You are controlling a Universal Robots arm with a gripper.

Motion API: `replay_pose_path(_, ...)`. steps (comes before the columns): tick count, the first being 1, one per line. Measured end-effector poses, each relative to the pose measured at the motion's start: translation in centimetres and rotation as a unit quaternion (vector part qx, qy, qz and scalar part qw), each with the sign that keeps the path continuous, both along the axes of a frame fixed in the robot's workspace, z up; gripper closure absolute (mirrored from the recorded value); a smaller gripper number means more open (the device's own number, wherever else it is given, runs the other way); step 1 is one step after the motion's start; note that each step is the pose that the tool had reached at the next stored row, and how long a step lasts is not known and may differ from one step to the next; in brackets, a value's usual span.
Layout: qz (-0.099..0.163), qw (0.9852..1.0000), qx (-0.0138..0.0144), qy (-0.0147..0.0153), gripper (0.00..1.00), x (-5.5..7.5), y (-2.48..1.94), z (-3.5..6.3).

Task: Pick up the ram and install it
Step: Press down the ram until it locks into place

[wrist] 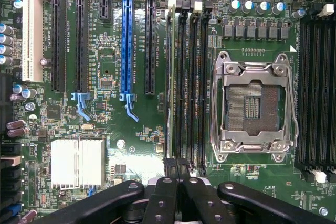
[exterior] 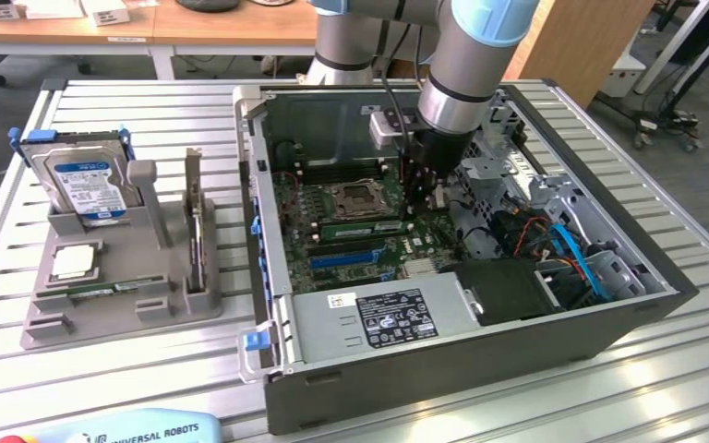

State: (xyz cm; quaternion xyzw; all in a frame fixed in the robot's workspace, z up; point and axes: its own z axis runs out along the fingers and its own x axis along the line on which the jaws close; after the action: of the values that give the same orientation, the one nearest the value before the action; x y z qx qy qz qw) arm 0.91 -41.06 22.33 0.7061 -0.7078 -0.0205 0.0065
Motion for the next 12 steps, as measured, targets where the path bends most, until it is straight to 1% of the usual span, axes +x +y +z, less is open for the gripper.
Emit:
replay_pose_path(8,0.0,1.0,0.0002,0.0,0.9,0.0,0.01,0.01)
replay_pose_path(9,0.0,1.0,0.0005,-0.0001,0.9,0.0,0.02,0.07)
replay_pose_path(12,0.0,1.0,0.0001,0.0,0.9,0.0,0.0,0.7)
